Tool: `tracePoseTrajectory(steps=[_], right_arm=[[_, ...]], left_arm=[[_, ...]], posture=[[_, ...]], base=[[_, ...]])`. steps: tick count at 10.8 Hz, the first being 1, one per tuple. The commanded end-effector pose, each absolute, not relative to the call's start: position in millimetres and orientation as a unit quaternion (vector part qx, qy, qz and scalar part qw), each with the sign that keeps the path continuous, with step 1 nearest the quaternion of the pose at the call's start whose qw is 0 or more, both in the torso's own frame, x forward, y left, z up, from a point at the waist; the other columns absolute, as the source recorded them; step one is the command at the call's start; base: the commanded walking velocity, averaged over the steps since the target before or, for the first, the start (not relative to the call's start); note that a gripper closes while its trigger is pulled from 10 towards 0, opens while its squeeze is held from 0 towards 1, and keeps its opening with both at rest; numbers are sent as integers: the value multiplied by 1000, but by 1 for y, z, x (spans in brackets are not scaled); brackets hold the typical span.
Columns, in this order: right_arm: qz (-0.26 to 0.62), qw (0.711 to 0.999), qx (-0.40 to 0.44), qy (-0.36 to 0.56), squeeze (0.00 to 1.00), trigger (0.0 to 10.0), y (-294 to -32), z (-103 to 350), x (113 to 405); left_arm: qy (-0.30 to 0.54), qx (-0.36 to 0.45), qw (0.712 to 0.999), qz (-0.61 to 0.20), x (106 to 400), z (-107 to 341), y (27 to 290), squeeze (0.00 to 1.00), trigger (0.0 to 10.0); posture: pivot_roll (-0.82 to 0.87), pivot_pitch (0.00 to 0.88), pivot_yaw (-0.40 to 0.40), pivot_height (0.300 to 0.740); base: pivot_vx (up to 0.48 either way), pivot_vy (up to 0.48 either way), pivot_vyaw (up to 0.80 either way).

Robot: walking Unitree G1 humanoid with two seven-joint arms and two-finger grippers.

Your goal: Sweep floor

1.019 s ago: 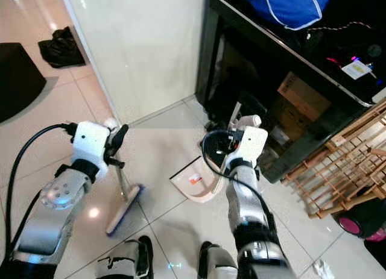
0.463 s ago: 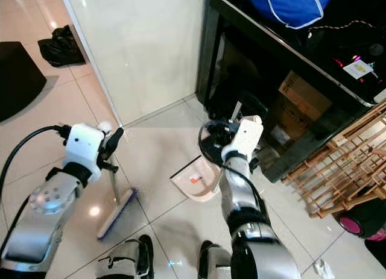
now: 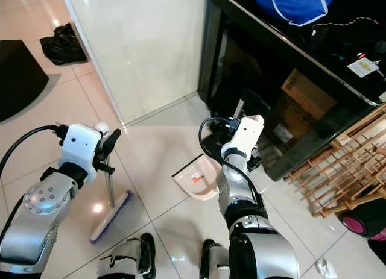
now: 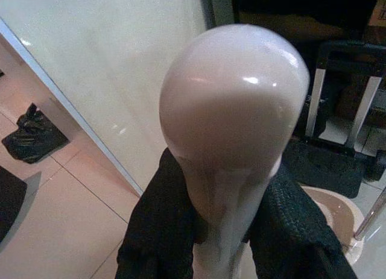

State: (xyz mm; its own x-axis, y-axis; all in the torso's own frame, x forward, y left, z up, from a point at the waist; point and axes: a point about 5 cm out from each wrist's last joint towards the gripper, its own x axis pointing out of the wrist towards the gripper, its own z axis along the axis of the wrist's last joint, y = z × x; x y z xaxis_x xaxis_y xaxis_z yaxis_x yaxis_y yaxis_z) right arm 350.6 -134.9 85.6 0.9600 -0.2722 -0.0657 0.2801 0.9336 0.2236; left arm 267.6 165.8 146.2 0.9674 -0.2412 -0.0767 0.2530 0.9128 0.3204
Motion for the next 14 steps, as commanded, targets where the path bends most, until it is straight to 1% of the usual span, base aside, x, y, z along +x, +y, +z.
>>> tracePoseTrajectory(steps=[1, 4, 7, 9, 11, 14], right_arm=[[-154, 980, 125, 23, 0, 10000, -135, 83, 350], [-168, 976, 134, 20, 0, 10000, -139, 87, 353], [-195, 972, 129, -13, 0, 10000, -154, 102, 360], [-197, 972, 128, -20, 0, 10000, -158, 109, 364], [-198, 972, 124, -17, 0, 10000, -159, 109, 365], [-191, 974, 125, -7, 0, 10000, -153, 100, 360]], left_arm=[[9, 172, 977, -128, 264, 152, 167, 0, 10000], [11, 178, 975, -130, 261, 154, 170, 0, 10000], [11, 183, 973, -142, 253, 157, 172, 0, 10000], [15, 188, 971, -148, 249, 158, 174, 0, 10000], [18, 188, 971, -148, 249, 158, 175, 0, 10000], [18, 180, 971, -155, 249, 156, 168, 0, 10000]], posture=[[119, 269, 30, 740], [139, 280, 34, 740], [175, 300, 41, 740], [183, 306, 45, 740], [177, 308, 47, 740], [163, 305, 43, 740]], base=[[0, 0, 0], [0, 0, 0], [0, 0, 0], [0, 0, 0], [0, 0, 0], [0, 0, 0]])
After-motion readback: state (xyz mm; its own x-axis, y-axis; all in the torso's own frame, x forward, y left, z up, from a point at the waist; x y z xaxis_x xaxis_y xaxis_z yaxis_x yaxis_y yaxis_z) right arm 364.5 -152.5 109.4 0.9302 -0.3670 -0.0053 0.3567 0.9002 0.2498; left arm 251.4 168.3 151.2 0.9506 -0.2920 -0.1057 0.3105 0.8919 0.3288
